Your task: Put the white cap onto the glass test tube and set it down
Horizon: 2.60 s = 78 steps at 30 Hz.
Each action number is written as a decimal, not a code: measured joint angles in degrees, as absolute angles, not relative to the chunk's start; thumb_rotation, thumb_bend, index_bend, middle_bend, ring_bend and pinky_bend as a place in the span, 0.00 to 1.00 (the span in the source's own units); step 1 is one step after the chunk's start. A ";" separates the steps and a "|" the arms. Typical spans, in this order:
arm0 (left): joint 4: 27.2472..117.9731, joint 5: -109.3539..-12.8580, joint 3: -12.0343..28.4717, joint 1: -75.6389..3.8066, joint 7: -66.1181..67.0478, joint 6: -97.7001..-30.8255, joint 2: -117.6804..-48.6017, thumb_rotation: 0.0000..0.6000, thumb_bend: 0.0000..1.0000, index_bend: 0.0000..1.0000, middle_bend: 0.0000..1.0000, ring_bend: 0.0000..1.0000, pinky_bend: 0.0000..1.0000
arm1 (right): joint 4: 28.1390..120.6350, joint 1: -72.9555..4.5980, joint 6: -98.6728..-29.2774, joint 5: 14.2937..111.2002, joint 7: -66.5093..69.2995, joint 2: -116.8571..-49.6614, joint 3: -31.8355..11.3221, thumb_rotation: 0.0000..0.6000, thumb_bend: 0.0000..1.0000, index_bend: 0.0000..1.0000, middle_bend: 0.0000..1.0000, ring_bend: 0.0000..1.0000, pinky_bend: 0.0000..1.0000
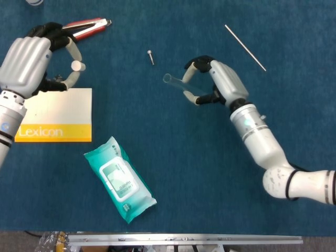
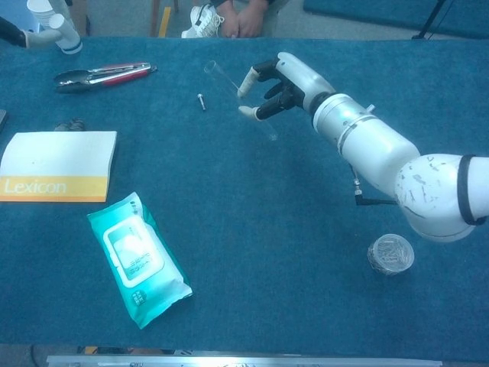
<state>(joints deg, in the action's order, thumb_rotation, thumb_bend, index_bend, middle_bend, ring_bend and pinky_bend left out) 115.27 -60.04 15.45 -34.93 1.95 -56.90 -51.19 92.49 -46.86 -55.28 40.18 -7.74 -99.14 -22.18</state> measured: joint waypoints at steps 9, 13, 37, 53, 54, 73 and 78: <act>117.12 -55.26 16.19 -37.61 3.14 -55.43 -52.29 1.00 0.33 0.52 0.30 0.15 0.13 | 90.74 -49.90 -55.84 36.22 -10.06 -102.08 -23.72 1.00 0.26 0.64 0.32 0.15 0.25; 117.00 -54.31 16.07 -38.30 3.56 -55.38 -53.29 1.00 0.33 0.52 0.30 0.15 0.13 | 90.28 -51.48 -55.99 34.73 -11.30 -102.98 -24.64 1.00 0.26 0.64 0.32 0.15 0.25; 118.34 -52.96 16.02 -39.24 2.82 -56.53 -54.62 1.00 0.33 0.52 0.30 0.15 0.13 | 85.46 -60.73 -56.45 29.06 -15.65 -109.72 -29.25 1.00 0.26 0.64 0.32 0.15 0.25; 118.53 -52.41 15.28 -39.62 2.96 -56.48 -55.50 1.00 0.33 0.52 0.30 0.15 0.13 | 84.03 -62.00 -56.97 29.28 -14.82 -111.42 -30.61 1.00 0.26 0.64 0.32 0.15 0.25; 118.53 -52.38 15.24 -39.69 3.01 -56.47 -55.61 1.00 0.33 0.52 0.30 0.15 0.13 | 84.01 -62.03 -56.96 29.28 -14.73 -111.44 -30.72 1.00 0.26 0.64 0.32 0.15 0.25; 117.94 -51.67 14.97 -40.46 3.60 -56.35 -56.11 1.00 0.33 0.52 0.30 0.15 0.13 | 83.89 -62.57 -56.30 28.30 -14.65 -111.61 -30.79 1.00 0.26 0.64 0.32 0.15 0.25; 117.99 -51.82 14.93 -40.42 3.37 -56.20 -55.87 1.00 0.33 0.52 0.30 0.15 0.13 | 84.19 -62.66 -56.49 28.15 -14.73 -111.53 -30.88 1.00 0.26 0.64 0.32 0.15 0.25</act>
